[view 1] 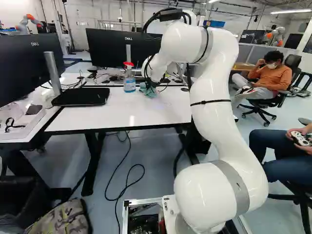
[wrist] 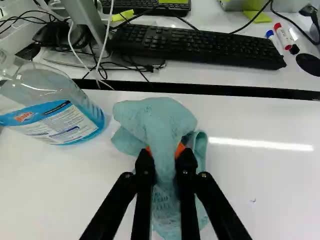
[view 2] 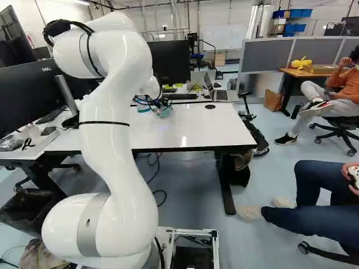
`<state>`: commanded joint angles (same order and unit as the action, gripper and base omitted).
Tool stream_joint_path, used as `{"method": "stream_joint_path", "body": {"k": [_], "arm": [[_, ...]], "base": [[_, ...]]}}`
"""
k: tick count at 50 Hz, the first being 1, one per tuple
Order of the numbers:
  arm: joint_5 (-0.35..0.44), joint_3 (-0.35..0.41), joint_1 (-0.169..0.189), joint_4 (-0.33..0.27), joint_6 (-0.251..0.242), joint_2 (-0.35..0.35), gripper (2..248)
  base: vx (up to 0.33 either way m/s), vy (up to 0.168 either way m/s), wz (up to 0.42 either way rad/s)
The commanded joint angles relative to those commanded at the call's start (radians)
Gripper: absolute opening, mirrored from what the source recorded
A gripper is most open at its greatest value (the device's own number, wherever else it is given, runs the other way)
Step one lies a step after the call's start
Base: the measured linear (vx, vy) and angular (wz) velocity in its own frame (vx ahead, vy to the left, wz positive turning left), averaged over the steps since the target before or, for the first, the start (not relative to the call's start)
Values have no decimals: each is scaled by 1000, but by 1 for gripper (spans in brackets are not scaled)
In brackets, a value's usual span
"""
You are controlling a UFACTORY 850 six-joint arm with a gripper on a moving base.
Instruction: Clean the table with the green towel
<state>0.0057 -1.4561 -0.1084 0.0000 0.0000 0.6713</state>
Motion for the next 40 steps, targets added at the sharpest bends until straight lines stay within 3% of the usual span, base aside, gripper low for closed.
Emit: {"method": "stream_joint_path", "body": {"k": [40], "arm": [[-257,82,-5,-6,0,-135,56]], "base": [[0,0,0]]}}
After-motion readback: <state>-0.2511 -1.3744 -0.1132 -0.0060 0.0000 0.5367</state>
